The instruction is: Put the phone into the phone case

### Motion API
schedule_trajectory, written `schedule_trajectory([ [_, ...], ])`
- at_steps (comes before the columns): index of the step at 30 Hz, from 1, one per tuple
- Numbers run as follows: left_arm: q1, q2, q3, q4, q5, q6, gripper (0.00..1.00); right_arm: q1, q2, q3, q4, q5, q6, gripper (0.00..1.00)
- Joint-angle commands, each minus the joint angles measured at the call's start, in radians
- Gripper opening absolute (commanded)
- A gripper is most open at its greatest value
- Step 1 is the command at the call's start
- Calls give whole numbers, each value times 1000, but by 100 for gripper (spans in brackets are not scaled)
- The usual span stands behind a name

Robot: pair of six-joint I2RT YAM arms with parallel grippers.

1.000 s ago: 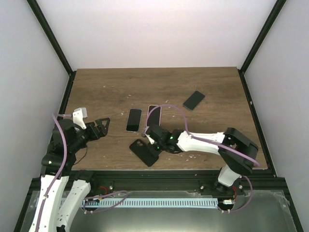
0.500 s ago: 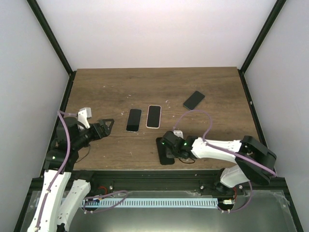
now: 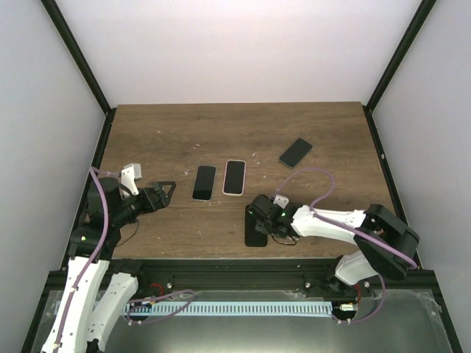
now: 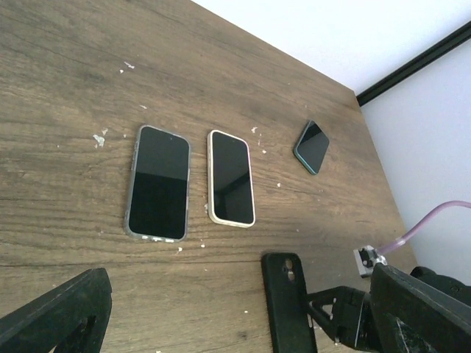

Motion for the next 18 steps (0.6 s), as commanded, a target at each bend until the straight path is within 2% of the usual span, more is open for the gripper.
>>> schedule_trajectory([
  [1,2,-1,-8,30,16,1,97,-49,-37,40,25,34,-67,38],
  [4,2,0,-6,31,22,7,97,-149,-124,9,130,-31,-243,52],
  [5,2,0,-5,31,26,8,97,-185,-148,0,166,-60,-312,54],
  [9,3,0,-4,35,35,17,97,-297,-183,19,258,-39,-526,54],
  [14,2,9,-8,39,43,20,97,-409,-122,91,406,-75,-761,55],
  [18,2,8,-8,36,46,22,97,-504,-15,176,474,-136,-817,55],
])
